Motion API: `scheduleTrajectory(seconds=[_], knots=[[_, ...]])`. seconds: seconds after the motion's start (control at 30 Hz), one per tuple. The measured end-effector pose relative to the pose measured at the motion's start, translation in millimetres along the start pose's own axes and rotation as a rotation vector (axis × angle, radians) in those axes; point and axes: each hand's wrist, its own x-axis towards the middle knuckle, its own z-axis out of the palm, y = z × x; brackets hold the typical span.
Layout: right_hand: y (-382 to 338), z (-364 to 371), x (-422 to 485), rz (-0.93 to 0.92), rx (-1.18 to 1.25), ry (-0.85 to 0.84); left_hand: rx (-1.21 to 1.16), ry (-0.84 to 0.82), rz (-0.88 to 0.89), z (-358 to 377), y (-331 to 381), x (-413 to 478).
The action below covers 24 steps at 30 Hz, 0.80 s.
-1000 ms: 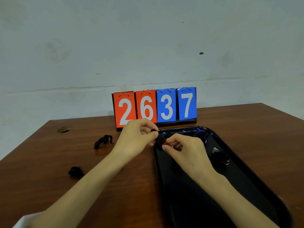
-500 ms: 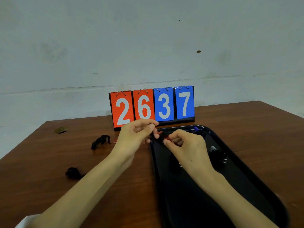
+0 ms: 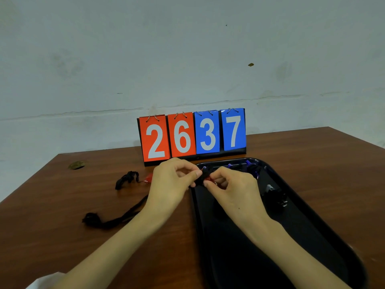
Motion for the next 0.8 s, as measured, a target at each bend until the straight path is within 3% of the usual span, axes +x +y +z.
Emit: scheduleTrajectory(seconds=[0.13, 0.27, 0.5, 0.67, 0.8], knots=[[0.7, 1.0, -0.8, -0.013, -0.035, -0.008, 0.190, -0.045, 0.105, 0.7, -0.6, -0.7], [0.4, 3.0, -2.3, -0.040, -0.086, -0.051, 0.271, -0.093, 0.094, -1.8, 1.0, 1.7], [-2.1, 7.8, -4.1, -0.055, -0.156, -0.151, 0.626, -0.192, 0.180, 7.3, 1.5, -5.7], [-1.0, 8.4, -4.9, -0.032, -0.154, -0.192, 0.487, -0.156, 0.123, 7.4, -8.0, -3.6], [1.7, 8.5, -4.0, 0.006, -0.162, -0.152, 0.245, -0.276, -0.094, -0.3, -9.9, 6.8]])
